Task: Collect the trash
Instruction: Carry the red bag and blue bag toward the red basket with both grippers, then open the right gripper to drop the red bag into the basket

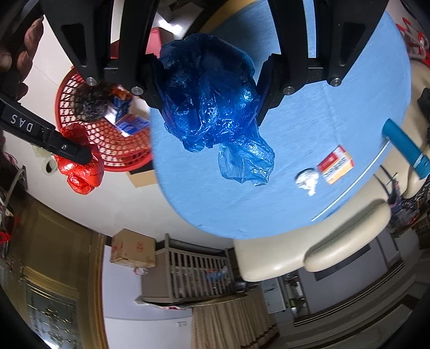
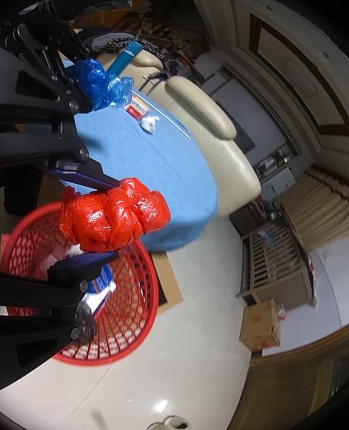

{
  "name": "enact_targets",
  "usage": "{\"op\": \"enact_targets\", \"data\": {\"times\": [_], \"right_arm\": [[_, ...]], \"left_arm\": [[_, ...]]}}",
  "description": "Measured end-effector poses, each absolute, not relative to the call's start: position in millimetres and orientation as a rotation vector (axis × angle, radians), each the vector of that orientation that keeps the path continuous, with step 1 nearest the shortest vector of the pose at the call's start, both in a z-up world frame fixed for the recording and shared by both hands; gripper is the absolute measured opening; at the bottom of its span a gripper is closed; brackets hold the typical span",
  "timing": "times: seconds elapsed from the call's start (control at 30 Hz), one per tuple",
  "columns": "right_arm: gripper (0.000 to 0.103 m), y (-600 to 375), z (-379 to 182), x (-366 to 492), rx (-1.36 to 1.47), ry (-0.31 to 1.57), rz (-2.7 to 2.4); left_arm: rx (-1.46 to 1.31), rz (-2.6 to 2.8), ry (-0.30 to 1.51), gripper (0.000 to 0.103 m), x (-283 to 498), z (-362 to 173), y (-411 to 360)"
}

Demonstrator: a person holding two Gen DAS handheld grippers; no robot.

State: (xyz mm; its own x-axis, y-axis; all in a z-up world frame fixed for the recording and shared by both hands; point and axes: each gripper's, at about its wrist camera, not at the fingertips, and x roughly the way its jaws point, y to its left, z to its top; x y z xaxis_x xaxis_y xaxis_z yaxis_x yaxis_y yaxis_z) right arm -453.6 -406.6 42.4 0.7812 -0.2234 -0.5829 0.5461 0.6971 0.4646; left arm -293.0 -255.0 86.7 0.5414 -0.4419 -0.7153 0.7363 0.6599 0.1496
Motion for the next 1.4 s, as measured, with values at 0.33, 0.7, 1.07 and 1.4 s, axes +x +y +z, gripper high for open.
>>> {"op": "enact_targets", "data": {"times": [0.33,0.7,1.07,1.4], "right_arm": [[0.048,-441.1,17.2,-483.9,0.731,0.546,-0.544],[0.048,-455.9,-1.5,-498.4,0.765,0.575,-0.594],[0.048,-462.2,-13.8,-500.7,0.771,0.610,-0.635],[0.070,-464.8,-23.1,-496.9,0.774,0.672,-0.671]], "left_arm": [[0.528,-0.841,0.715,0.058,-314.9,72.7,-306.8],[0.565,-0.897,0.743,0.058,-324.7,60.4,-336.1],[0.574,-0.913,0.768,0.058,-325.1,52.7,-346.6],[0.569,-0.923,0.780,0.058,-321.9,51.6,-348.9]]}}
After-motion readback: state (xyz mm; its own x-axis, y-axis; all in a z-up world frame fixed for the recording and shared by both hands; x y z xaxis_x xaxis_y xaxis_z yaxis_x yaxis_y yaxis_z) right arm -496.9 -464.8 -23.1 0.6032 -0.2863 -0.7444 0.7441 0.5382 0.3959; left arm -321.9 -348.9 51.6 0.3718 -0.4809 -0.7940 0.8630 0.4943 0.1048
